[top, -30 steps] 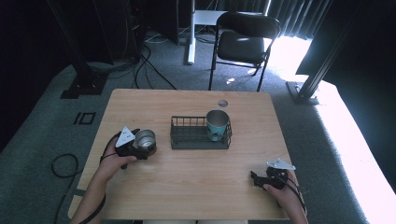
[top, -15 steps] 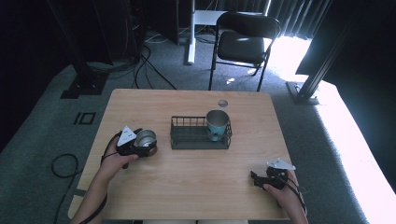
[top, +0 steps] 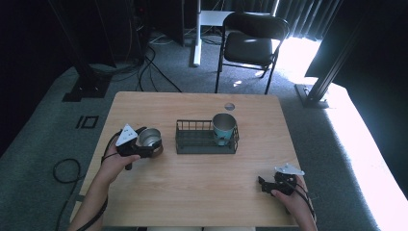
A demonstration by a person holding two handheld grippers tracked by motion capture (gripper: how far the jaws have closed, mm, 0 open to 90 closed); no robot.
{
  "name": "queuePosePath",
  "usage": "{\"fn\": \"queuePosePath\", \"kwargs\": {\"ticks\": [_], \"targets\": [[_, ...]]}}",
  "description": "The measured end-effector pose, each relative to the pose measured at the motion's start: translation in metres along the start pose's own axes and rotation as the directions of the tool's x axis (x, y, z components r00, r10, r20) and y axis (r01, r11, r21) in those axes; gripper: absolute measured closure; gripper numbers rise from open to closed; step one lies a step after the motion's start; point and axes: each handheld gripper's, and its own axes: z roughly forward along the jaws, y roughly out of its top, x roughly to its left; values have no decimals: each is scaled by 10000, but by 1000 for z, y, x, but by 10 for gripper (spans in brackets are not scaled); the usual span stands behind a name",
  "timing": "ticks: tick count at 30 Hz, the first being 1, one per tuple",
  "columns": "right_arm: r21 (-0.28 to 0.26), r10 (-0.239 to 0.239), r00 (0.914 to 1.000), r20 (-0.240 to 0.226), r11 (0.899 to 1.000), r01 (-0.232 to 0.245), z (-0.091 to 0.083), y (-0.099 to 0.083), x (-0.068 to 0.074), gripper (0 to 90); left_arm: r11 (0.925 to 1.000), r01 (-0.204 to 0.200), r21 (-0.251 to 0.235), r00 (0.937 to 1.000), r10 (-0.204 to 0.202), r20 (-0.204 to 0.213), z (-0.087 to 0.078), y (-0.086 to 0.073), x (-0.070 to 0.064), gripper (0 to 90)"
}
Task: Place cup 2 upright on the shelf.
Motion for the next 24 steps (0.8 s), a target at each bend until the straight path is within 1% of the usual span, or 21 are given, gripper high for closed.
{"fn": "queuePosePath", "kwargs": {"ticks": [2,3,5,6,11,13,14,15,16,19,20,21,22,24], "targets": [[-3,3,10000,-1,10000,-3,0,0,0,121,9998,1,-177,10000,-1,-4,-2,7,-1,140],[-3,1,10000,-1,10000,-1,0,0,0,121,9998,-97,-163,9999,98,63,-3,11,-1,140],[-3,1,10000,-2,10000,-1,0,0,0,121,9995,-131,-296,9999,134,89,-4,17,-2,140],[-2,3,10000,-2,10000,-3,0,0,0,121,9993,-249,-286,9995,254,204,-5,20,-3,141],[-1,3,10000,-2,10000,-3,0,0,0,121,9980,-549,-305,9981,557,271,-4,35,-6,140],[-3,-1,10000,-1,10000,1,0,0,0,121,9978,-515,-424,9980,529,339,-4,41,-7,140],[-2,-5,10000,0,10000,5,0,0,0,121,9973,-573,-469,9974,592,409,-4,45,-8,140],[-2,-5,10000,0,10000,5,0,0,0,121,9973,-573,-469,9974,592,409,-4,45,-8,140],[-5,1,10000,-4,10000,-1,0,0,0,121,9971,-560,-510,9974,582,418,-3,48,-8,140],[-1,-2,10000,0,10000,2,0,0,0,121,9951,-816,-552,9946,849,596,-1,59,-13,140],[-3,0,10000,0,10000,0,0,0,0,121,9952,-770,-607,9948,808,619,0,62,-14,140],[-3,0,10000,0,10000,0,0,0,0,121,9952,-770,-607,9948,808,619,0,62,-14,140],[-2,-7,10000,1,10000,7,0,0,0,121,9946,-822,-633,9937,867,704,3,68,-17,140],[3,-3,10000,0,10000,3,0,0,0,121,9937,-894,-677,9931,941,701,5,73,-19,140]]}}
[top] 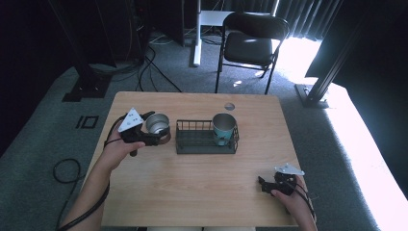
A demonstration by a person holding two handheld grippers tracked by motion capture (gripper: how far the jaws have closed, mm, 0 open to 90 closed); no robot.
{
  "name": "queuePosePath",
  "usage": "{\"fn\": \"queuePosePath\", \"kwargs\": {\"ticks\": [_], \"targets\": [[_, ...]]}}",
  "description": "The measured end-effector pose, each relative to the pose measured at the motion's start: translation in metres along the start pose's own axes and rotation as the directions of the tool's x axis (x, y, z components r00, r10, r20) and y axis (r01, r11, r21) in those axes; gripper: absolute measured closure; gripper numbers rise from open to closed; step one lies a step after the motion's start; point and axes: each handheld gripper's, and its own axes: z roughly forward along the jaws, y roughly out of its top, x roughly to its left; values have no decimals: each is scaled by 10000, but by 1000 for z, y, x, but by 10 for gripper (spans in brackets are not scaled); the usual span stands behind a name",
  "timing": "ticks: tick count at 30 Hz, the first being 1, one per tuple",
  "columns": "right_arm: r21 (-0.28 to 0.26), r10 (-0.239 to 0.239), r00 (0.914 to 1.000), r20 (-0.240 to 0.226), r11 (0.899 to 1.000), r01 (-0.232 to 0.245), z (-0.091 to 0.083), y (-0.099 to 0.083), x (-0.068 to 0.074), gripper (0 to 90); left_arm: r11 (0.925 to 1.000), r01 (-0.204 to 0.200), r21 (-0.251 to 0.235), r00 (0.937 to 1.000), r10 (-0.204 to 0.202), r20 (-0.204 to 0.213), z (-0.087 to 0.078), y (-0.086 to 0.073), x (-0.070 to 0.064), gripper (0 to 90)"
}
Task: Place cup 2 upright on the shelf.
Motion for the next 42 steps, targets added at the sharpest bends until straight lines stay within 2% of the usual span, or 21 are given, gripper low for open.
{"fn": "queuePosePath", "kwargs": {"ticks": [11,16,22,24,30,35,38,39,42], "targets": [[-9,0,10000,0,10000,0,0,0,0,121,9998,-132,-120,9988,138,471,23,21,-11,140],[-12,1,10000,-3,10000,-1,0,0,0,121,9997,-11,-258,9986,25,520,37,30,-16,141],[-10,9,10000,-4,10000,-9,0,0,0,121,9999,4,-126,9983,4,577,55,36,-23,140],[-10,8,10000,-4,10000,-8,0,0,0,121,9998,125,-160,9983,-115,573,61,37,-26,141],[-11,9,10000,-5,10000,-9,0,0,0,121,9994,317,-127,9991,-314,298,78,38,-32,141],[-11,9,10000,-5,10000,-9,0,0,0,121,9982,589,-123,9980,-592,-223,91,34,-37,141],[-13,7,10000,-4,10000,-7,0,0,0,121,9985,550,83,9983,-548,-185,97,31,-41,141],[-10,2,10000,-2,10000,-2,0,0,0,121,9993,340,176,9994,-338,-115,100,29,-43,141],[-7,3,10000,-5,10000,-3,0,0,0,121,9990,354,266,9994,-353,-48,105,21,-47,141]]}}
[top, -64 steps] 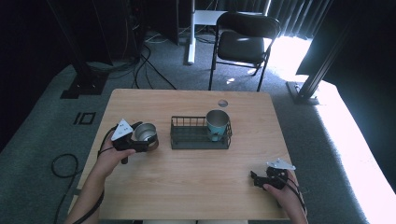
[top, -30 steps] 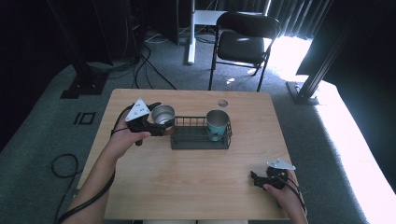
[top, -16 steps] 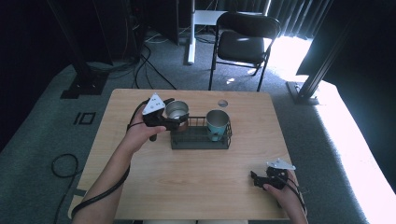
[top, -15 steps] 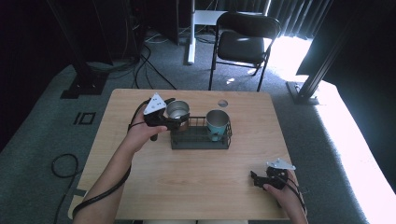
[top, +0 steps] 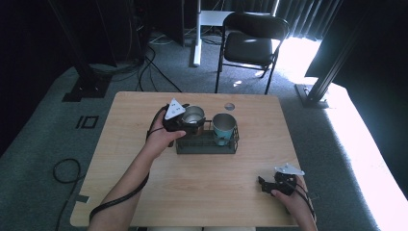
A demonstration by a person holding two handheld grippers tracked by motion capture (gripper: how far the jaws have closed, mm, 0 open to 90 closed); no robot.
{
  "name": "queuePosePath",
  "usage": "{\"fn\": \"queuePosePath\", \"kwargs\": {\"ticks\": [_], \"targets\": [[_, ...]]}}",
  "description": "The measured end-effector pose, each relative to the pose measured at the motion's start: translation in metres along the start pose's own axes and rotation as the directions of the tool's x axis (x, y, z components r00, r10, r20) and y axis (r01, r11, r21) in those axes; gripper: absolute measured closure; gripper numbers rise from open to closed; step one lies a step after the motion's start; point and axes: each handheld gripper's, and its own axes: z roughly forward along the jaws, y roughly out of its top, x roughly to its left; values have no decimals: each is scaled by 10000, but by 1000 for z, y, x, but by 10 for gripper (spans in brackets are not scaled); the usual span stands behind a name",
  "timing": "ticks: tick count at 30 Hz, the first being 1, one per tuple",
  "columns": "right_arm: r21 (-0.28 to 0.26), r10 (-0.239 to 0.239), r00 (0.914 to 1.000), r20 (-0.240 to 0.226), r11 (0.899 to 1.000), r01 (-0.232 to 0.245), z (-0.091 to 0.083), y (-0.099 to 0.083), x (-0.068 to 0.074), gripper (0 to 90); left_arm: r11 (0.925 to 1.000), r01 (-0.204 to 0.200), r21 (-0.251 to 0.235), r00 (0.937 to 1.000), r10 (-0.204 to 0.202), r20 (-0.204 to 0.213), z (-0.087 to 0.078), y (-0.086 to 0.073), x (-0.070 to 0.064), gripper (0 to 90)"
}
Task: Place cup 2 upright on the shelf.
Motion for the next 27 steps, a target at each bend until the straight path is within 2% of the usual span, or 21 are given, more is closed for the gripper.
{"fn": "queuePosePath", "kwargs": {"ticks": [2,5,10,16,20,27], "targets": [[-2,3,10000,-1,10000,-3,0,0,0,121,10000,-23,37,10000,23,-37,3,-6,0,141],[-6,-4,10000,2,10000,4,0,0,0,121,9994,284,-200,9996,-285,-66,8,-14,0,141],[-5,0,10000,0,10000,0,0,0,0,121,9987,382,-334,9992,-387,-140,14,-15,2,141],[-5,1,10000,0,10000,-1,0,0,0,121,9988,461,-130,9989,-462,-67,21,-17,5,141],[-4,5,10000,-2,10000,-5,0,0,0,121,9985,540,113,9985,-540,-60,27,-27,5,141],[-1,9,10000,-6,10000,-9,0,0,0,121,9980,310,559,9993,-321,185,31,-39,4,141]]}}
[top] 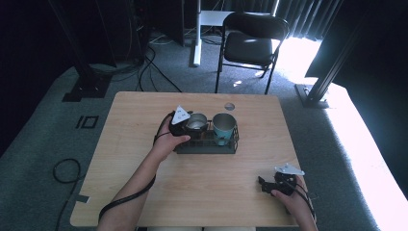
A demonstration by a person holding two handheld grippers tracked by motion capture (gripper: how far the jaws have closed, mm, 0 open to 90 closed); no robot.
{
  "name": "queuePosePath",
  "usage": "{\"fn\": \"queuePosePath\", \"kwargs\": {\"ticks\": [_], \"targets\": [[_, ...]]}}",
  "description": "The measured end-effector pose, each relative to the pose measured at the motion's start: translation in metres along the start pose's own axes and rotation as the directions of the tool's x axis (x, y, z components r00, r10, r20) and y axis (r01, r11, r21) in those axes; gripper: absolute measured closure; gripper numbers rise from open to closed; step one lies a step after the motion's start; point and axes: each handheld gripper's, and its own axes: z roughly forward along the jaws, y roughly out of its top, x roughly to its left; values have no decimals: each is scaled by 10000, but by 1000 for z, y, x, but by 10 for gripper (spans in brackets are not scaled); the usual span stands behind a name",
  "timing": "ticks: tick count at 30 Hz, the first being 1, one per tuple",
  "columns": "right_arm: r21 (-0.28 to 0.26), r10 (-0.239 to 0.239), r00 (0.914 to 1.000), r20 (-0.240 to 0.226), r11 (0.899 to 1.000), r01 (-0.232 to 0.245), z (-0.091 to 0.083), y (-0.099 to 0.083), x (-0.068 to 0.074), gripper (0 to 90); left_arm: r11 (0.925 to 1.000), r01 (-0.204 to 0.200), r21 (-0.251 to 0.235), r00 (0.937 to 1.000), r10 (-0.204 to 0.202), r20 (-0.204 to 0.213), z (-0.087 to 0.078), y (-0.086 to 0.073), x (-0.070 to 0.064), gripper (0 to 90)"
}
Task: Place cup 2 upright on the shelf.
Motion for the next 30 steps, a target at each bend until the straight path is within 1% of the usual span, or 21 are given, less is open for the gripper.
{"fn": "queuePosePath", "kwargs": {"ticks": [4,6,9,10,11,13,15,16,17,24,26,28,30], "targets": [[0,-5,10000,3,10000,5,0,0,0,121,9999,-31,120,10000,30,78,1,-6,-1,140],[2,-2,10000,2,10000,2,0,0,0,121,9996,-202,191,9997,199,158,2,-9,-2,139],[1,-7,10000,5,10000,7,0,0,0,121,9996,-232,147,9997,231,90,2,-9,-3,138],[-1,-8,10000,5,10000,8,0,0,0,121,9997,-196,122,9998,194,106,2,-9,-3,132],[0,-12,10000,6,10000,12,0,0,0,121,9999,-105,85,9999,104,105,1,-9,-3,107],[-3,-15,10000,5,10000,15,0,0,0,121,9998,185,12,9991,-186,378,0,-8,-2,88],[2,-20,10000,5,10000,20,0,0,0,120,9999,126,-85,9989,-122,444,-2,-7,-2,49],[2,-15,10000,6,10000,15,0,0,0,120,9998,125,-145,9983,-117,563,-4,-7,-1,40],[-2,-17,10000,5,10000,17,0,0,0,120,9998,127,-162,9985,-118,528,-5,-7,-1,27],[2,-22,10000,3,10000,22,0,0,0,120,9993,76,-353,9974,-51,717,-15,-5,-1,27],[2,-20,10000,2,10000,20,0,0,0,120,9988,-34,-487,9973,69,729,-21,-3,-1,27],[3,-22,10000,3,10000,22,0,0,0,119,9985,-72,-540,9972,112,737,-26,-2,-2,27],[3,-20,10000,4,10000,20,0,0,0,120,9984,-214,-517,9970,252,726,-30,-2,-2,27]]}}
